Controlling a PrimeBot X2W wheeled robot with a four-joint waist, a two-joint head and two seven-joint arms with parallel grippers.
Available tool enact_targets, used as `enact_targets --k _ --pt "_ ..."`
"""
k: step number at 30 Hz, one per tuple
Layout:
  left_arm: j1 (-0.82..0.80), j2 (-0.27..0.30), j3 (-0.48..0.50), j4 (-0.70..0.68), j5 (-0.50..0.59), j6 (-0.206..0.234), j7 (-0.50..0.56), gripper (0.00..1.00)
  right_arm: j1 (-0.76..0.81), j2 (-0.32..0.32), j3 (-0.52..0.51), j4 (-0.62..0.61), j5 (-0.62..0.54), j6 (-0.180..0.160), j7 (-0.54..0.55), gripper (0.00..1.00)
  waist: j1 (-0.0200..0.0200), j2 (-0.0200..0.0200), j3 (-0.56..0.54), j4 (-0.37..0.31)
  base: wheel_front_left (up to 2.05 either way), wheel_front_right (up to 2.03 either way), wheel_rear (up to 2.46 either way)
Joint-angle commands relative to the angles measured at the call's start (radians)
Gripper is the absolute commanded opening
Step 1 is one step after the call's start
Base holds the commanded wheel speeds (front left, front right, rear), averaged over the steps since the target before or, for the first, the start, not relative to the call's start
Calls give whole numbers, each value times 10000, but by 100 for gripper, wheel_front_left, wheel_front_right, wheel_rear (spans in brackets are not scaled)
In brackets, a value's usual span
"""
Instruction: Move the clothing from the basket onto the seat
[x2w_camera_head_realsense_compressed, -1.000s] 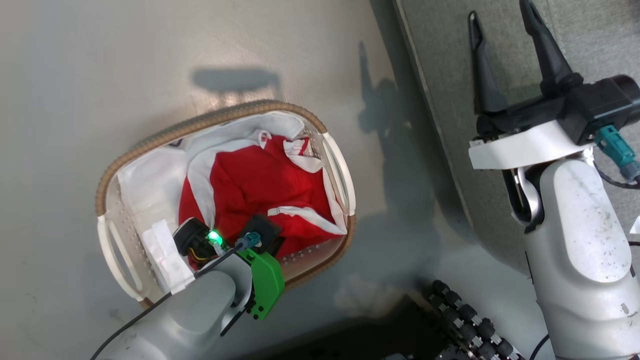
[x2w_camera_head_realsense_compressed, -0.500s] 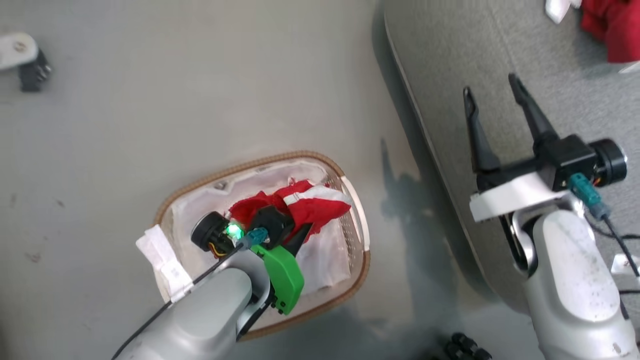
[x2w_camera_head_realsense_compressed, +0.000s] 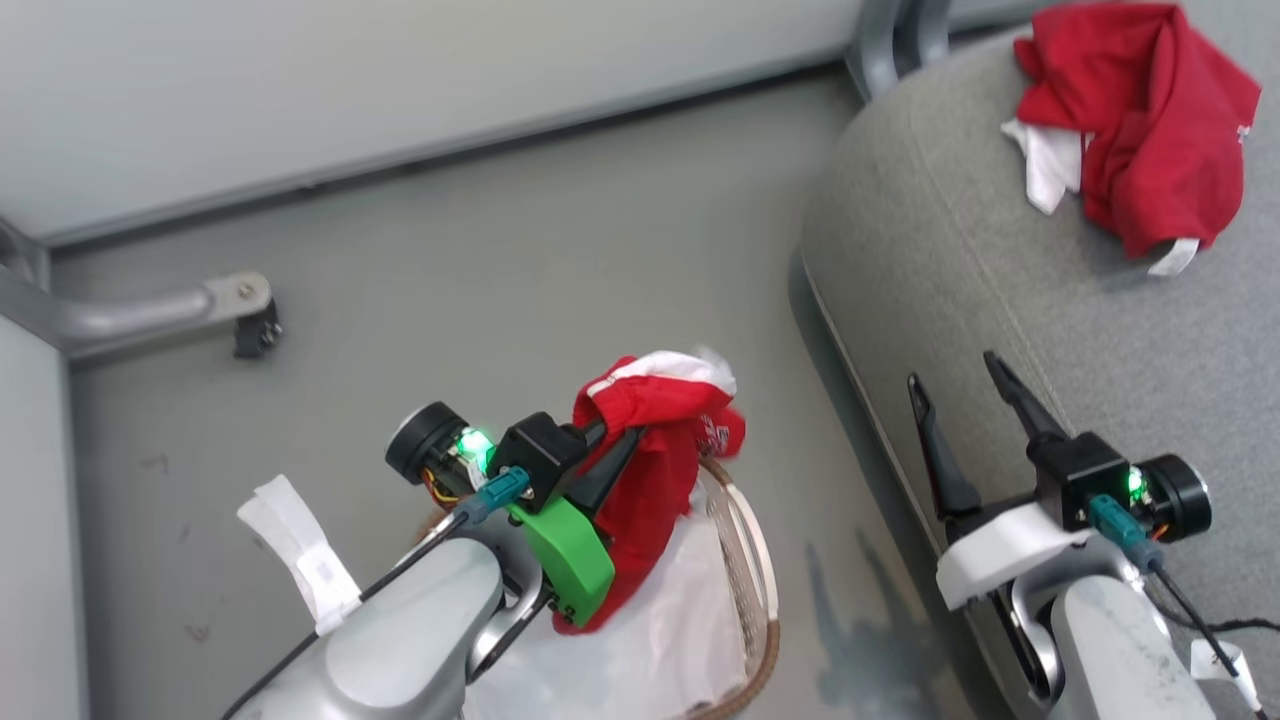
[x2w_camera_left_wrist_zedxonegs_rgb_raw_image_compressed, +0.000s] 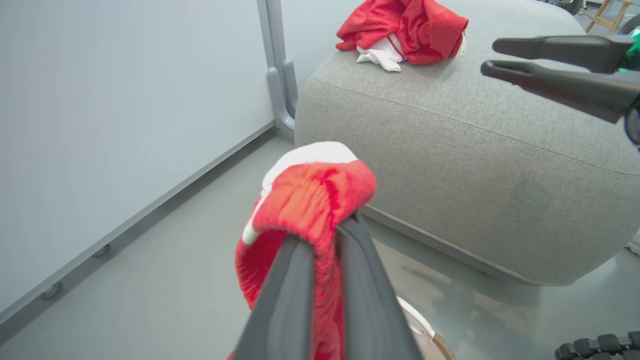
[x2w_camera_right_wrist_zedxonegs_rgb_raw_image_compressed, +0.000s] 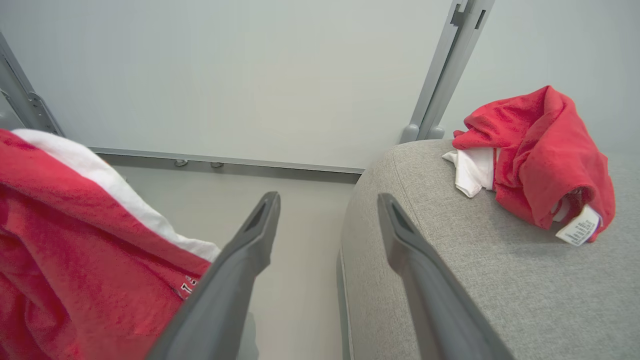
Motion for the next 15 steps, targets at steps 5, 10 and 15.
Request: enact_targets --k 5,10,15 --pt "-604 450 -39 -504 350 -30 -6 0 520 -35 135 55 162 -10 -19 100 1 0 -2059 613 0 0 0" --pt "-1564 822 -253 -669 439 -30 -7 0 538 -31 371 74 306 -10 -19 100 1 0 -2335 582 0 0 0" --pt "-2620 1073 -409 -766 356 -30 -7 0 202 -35 750 81 300 -11 -19 100 1 0 -2422 548 0 0 0"
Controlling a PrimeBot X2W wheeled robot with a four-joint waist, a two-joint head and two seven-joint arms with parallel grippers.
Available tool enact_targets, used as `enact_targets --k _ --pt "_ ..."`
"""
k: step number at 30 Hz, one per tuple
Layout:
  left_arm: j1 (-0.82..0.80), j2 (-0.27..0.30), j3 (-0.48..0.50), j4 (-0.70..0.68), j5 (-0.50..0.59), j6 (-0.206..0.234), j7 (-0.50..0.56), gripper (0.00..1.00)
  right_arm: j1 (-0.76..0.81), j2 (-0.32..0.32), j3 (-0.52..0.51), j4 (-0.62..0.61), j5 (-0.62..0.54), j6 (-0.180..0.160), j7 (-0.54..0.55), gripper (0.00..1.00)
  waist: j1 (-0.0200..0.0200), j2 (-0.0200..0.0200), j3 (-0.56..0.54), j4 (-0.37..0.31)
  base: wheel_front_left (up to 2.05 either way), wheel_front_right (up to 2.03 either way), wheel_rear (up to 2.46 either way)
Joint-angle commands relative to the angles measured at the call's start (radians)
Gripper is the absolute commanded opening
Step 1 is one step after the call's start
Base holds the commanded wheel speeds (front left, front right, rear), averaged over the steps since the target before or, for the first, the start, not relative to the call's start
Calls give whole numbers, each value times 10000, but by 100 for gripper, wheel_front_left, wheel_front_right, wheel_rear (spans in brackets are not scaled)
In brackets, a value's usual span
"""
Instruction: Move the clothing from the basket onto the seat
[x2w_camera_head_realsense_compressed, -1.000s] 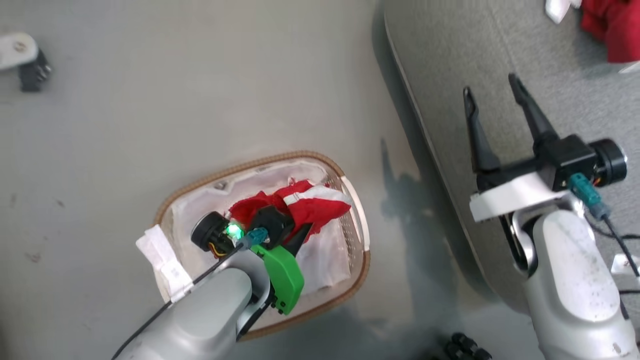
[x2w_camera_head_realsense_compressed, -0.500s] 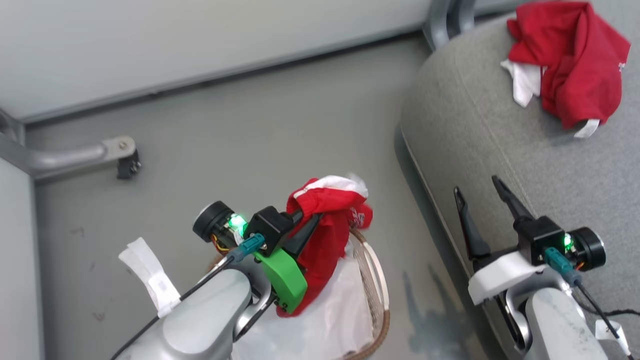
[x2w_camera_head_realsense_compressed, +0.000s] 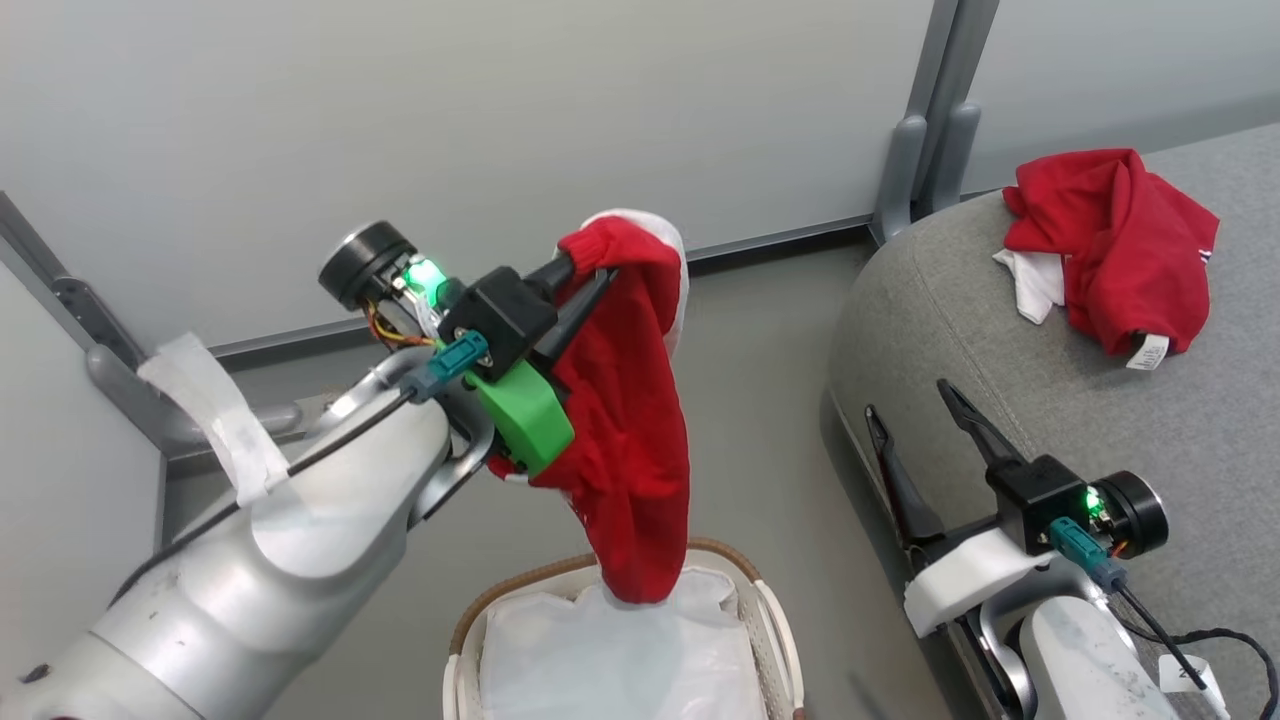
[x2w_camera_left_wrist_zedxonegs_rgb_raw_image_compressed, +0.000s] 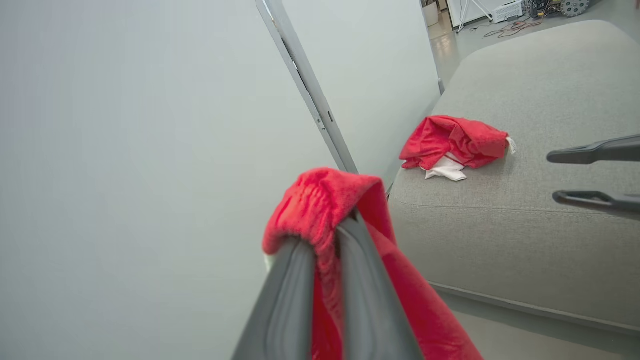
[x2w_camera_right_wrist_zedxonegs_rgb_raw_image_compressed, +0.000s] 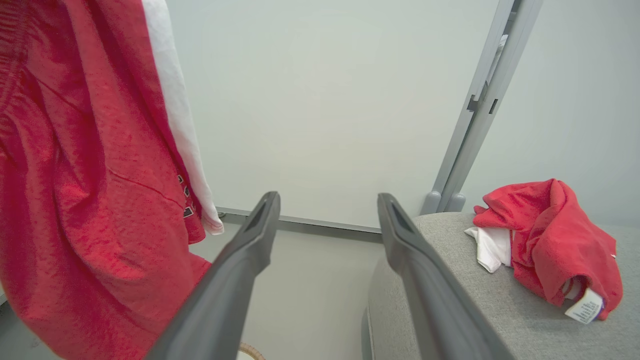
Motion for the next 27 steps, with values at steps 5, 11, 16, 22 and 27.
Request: enact_targets --k 5,11,16,22,27 --pt "-999 177 -135 36 -143 -30 -7 0 -376 -36 534 66 88 -11 -19 100 1 0 -127 40 0 0 0" --pt "-1633 187 -297 93 -325 -30 -7 0 -797 -35 1376 193 161 -11 -19 100 1 0 -107 30 0 0 0" --pt "-2008 93 -533 4 -399 -30 -7 0 -1256 -36 2054 604 221 -11 -19 100 1 0 -105 144 0 0 0" --pt "-2413 -98 -811 -314 -448 -29 -7 0 -1973 -31 2780 1323 489 -11 -19 100 1 0 -164 385 0 0 0" --pt "-2692 -213 -1192 -676 -515 -27 -7 0 -2525 -36 3176 1987 765 -11 -19 100 1 0 -265 660 0 0 0"
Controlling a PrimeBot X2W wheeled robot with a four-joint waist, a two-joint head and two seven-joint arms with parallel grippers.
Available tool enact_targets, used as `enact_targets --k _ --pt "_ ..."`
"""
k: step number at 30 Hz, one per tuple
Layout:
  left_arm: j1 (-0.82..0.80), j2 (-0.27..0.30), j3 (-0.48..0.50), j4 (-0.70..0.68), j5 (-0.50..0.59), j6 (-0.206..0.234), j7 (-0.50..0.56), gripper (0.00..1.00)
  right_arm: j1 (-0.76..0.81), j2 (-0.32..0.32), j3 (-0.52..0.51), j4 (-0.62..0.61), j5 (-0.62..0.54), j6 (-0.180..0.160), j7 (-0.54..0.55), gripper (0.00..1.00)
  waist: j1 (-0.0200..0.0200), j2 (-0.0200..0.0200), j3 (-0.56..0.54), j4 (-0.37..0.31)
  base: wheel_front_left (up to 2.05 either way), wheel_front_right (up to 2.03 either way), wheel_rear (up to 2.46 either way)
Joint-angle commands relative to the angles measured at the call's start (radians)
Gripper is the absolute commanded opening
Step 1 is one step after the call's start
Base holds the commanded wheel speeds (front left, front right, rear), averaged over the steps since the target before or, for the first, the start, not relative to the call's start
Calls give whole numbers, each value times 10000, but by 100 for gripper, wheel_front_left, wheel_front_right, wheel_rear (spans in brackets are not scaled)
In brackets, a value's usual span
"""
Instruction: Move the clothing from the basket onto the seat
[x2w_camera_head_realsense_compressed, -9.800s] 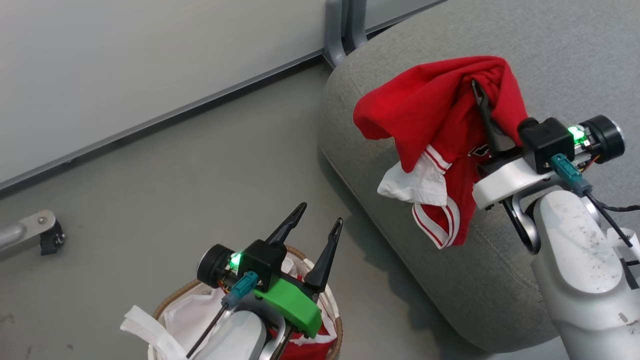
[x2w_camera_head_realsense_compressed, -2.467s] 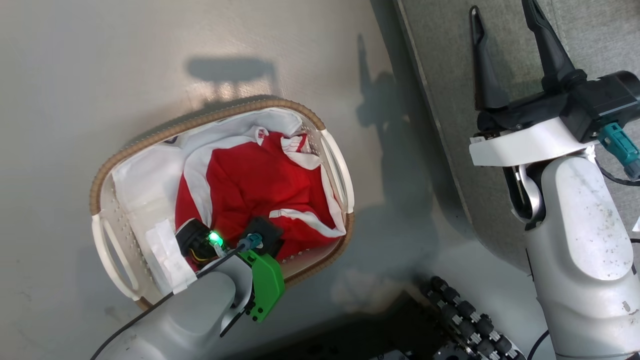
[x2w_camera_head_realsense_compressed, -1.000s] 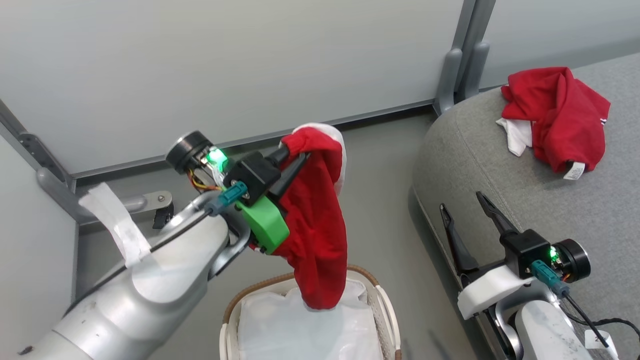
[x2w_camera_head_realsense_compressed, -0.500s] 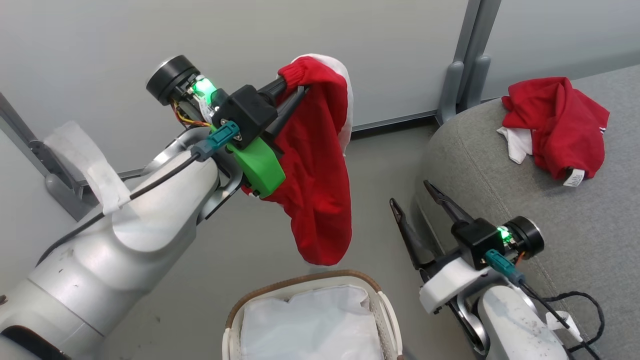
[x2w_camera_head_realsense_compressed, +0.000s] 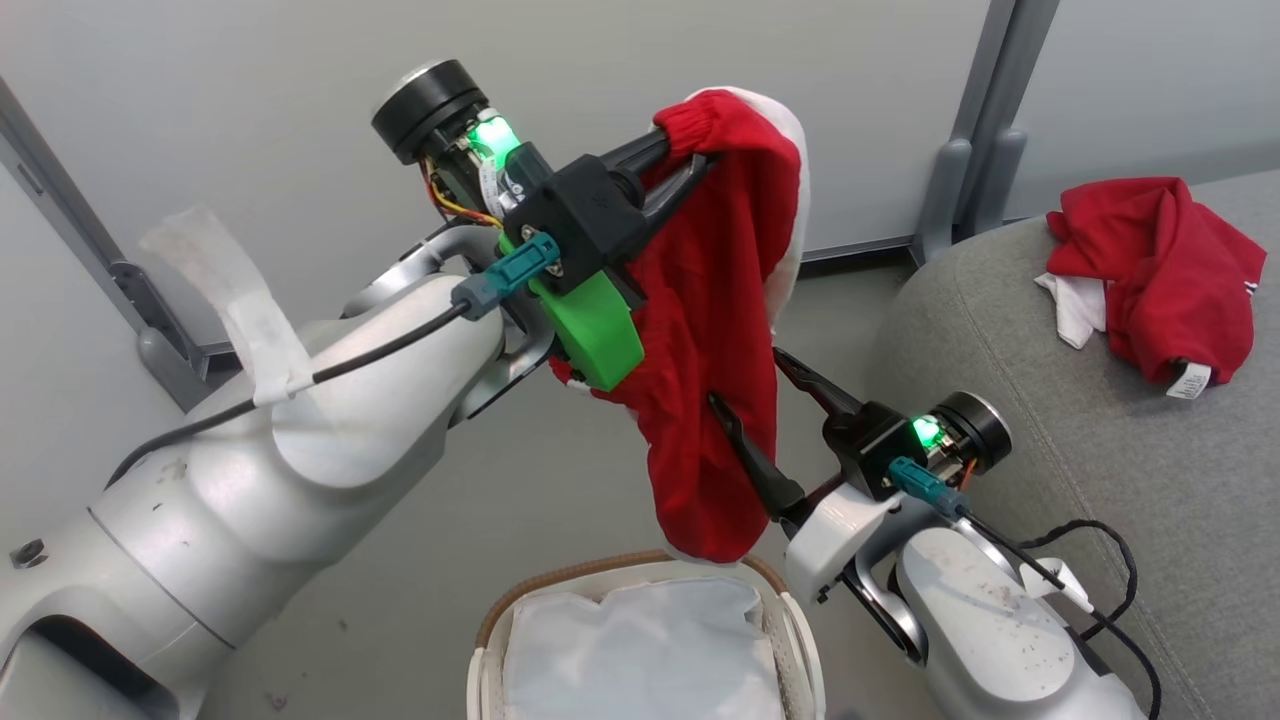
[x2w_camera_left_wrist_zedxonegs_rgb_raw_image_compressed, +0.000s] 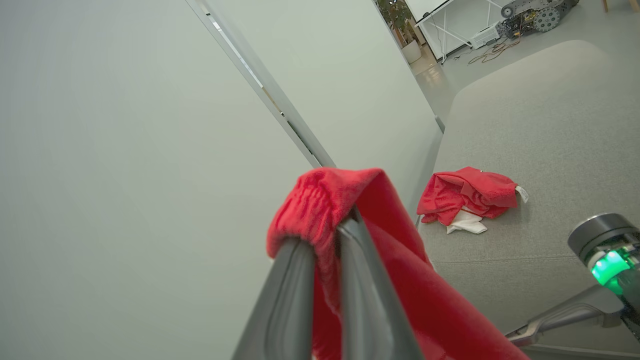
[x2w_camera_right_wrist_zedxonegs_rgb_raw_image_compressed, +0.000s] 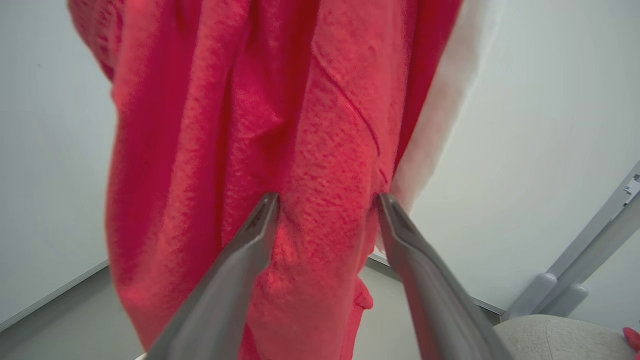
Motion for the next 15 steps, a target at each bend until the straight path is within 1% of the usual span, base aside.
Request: enact_targets --k 1,7,8,9,10,11,12,15 --pt "-213 -31 -60 -123 -91 -23 -7 0 -183 -38 55 147 100 -11 -19 100 0 0 -80 151 0 0 0" --pt "-303 -74 -384 -555 -323 -22 -7 0 -619 -37 179 682 420 -11 -19 100 0 0 -178 416 0 0 0" --pt "-285 -59 -418 -616 -385 -17 -7 0 -694 -37 225 773 494 -11 -19 93 0 0 -188 449 0 0 0" --pt "-262 -41 -457 -665 -451 -14 -7 0 -753 -37 259 837 544 -11 -19 45 0 0 -196 476 0 0 0" --pt "-219 -11 -488 -710 -513 -14 -7 0 -827 -37 321 893 578 -11 -19 31 0 0 -203 505 0 0 0" --pt "-170 15 -497 -725 -569 -14 -7 0 -880 -37 369 920 600 -12 -19 4 0 0 -208 526 0 0 0" --pt "-88 51 -492 -711 -623 -14 -7 0 -927 -37 407 943 636 -11 -19 0 0 0 -215 546 0 0 0" --pt "196 110 -388 -660 -783 50 -7 0 -996 -40 448 907 702 -11 -19 0 0 0 -229 569 0 0 0"
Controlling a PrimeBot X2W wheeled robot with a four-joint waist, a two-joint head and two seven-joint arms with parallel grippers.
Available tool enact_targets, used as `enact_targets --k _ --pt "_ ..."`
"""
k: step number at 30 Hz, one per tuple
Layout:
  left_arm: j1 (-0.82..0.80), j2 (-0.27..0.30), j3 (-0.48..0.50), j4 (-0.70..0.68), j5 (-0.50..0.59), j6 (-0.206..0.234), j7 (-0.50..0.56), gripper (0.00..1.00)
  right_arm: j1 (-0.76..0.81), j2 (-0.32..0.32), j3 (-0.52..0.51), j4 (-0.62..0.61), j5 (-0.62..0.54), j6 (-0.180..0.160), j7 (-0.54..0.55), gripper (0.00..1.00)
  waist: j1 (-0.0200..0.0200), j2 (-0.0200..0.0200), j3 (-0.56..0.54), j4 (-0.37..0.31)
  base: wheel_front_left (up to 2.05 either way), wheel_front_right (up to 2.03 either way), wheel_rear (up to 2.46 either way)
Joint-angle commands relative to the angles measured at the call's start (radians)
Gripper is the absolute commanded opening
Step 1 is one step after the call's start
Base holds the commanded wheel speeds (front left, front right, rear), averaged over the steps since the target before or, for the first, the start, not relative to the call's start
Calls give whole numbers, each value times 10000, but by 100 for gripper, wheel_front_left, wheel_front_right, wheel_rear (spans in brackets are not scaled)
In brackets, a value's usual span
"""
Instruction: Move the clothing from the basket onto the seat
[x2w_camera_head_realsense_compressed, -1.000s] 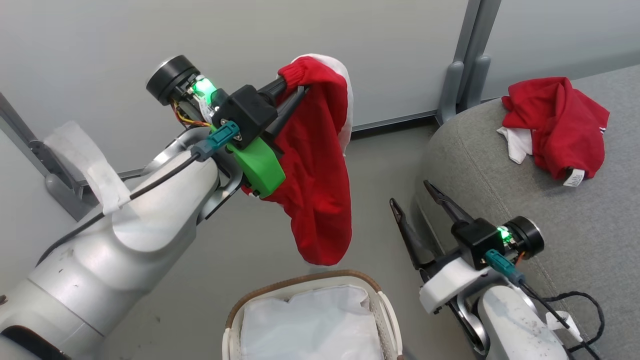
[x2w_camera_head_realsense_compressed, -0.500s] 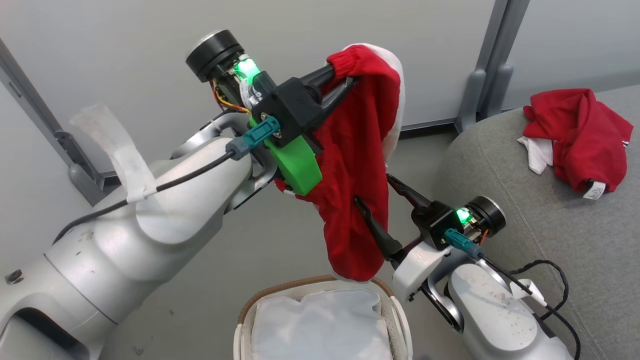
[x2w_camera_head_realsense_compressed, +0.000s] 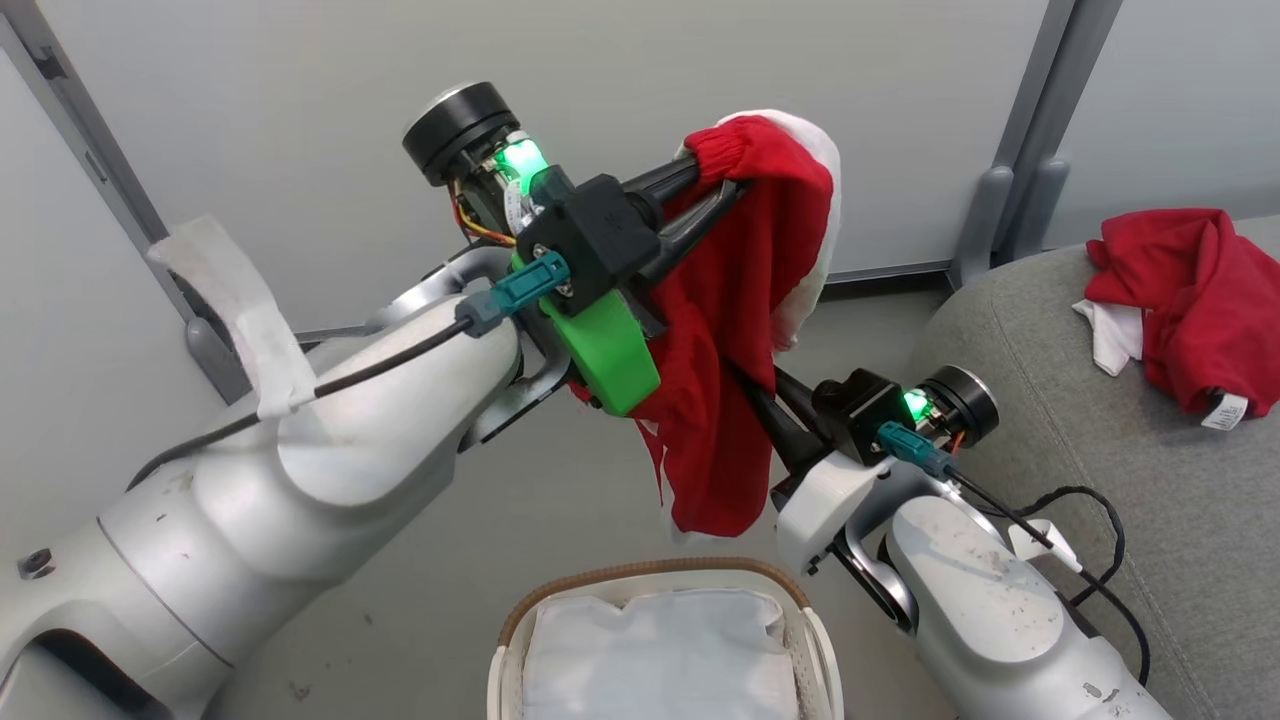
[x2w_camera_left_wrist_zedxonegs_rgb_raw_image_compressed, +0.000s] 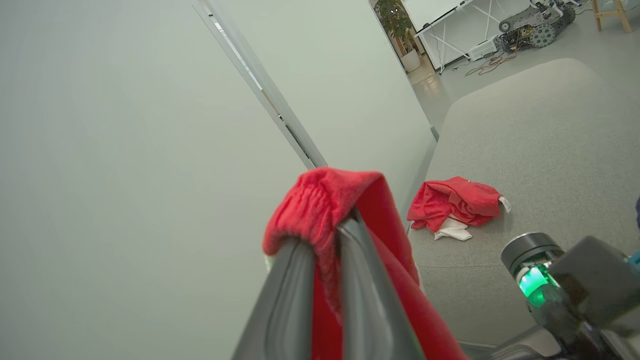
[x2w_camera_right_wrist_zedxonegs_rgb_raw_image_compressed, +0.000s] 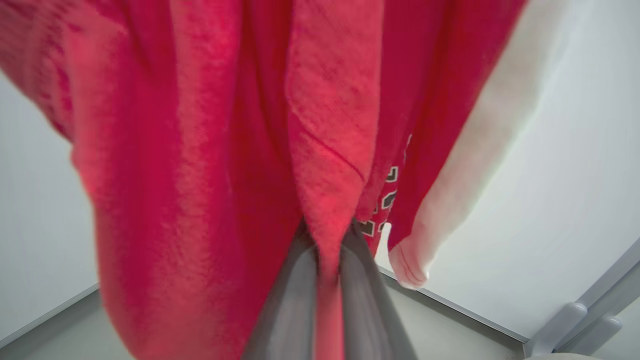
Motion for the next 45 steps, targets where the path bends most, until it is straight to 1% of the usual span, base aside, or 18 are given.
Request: enact_targets --k 1,7,8,9,11,12,19,21,28,38,45 --pt "314 78 106 27 -151 69 -7 0 -101 -42 -8 -54 35 -12 -19 0 1 0 -6 0 0 0 0" --pt "1333 193 579 118 -526 281 -7 1 161 -42 -368 -259 12 -14 -19 0 1 0 -5 -55 0 0 0" --pt "1574 159 720 126 -578 348 -7 20 202 -38 -500 -302 -31 -12 -19 0 1 0 -2 -65 0 0 0" --pt "1775 117 865 119 -599 390 -7 26 238 -38 -621 -342 -59 -12 -19 0 1 0 5 -76 0 0 0" --pt "2333 24 1179 146 -644 477 -6 67 311 -37 -887 -425 -136 -12 -19 0 1 0 23 -101 0 0 0" --pt "2619 -35 1349 176 -656 494 -6 100 329 -38 -1027 -468 -160 -12 -21 0 1 0 36 -113 0 0 0" --pt "4452 -430 2531 591 -329 525 -7 100 371 -35 -1809 -814 -439 -13 -19 0 1 0 127 -191 0 0 0" --pt "4889 -521 2758 748 50 508 -7 100 409 -40 -2004 -906 -528 -14 -19 0 1 0 147 -194 0 0 0" --pt "6363 -1053 3660 1189 640 264 -7 100 563 -37 -2665 -1244 -841 -13 -19 0 1 0 171 -221 0 0 0" --pt "7802 -1687 5029 1250 1290 55 -7 100 827 -37 -3185 -1550 -1183 -13 -19 0 1 0 229 -407 0 0 0" --pt "8252 -1993 5549 1116 1805 -7 -7 100 951 -37 -3316 -1581 -1284 -13 -19 0 1 0 294 -608 0 0 0"
